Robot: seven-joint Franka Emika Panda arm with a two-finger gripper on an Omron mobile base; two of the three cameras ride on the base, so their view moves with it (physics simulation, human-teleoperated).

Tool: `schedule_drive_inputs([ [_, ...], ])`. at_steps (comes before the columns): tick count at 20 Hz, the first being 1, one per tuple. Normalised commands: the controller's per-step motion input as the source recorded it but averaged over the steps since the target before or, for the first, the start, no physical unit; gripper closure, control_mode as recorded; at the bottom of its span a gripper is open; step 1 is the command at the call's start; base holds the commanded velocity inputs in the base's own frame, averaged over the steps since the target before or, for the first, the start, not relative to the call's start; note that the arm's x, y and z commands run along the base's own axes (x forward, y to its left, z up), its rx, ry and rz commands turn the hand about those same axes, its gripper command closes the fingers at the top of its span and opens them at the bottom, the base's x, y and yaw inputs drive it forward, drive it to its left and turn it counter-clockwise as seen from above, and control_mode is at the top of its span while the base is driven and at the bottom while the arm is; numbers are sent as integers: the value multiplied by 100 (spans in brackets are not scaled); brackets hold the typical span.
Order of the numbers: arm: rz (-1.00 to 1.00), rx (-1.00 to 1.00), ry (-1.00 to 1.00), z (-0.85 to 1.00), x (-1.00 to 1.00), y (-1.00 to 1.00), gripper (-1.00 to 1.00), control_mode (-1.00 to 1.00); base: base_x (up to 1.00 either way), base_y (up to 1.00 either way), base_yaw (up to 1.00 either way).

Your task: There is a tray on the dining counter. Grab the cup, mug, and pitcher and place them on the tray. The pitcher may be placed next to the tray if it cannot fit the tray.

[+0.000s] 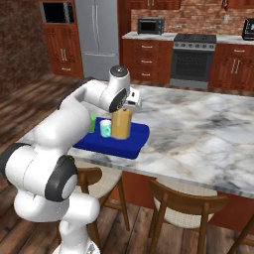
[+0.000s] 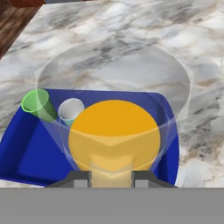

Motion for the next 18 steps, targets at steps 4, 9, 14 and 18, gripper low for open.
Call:
schedule_drive_inputs([
  [4, 0, 0, 0, -17, 15, 0, 100, -100, 0, 0, 0],
  [9, 0, 0, -3, -29, 12, 0, 100, -100, 0, 0, 0],
  [14, 0, 0, -2, -21, 10, 0, 100, -100, 0, 0, 0],
  [18, 0, 0, 0, -20, 6, 0, 100, -100, 0, 0, 0],
])
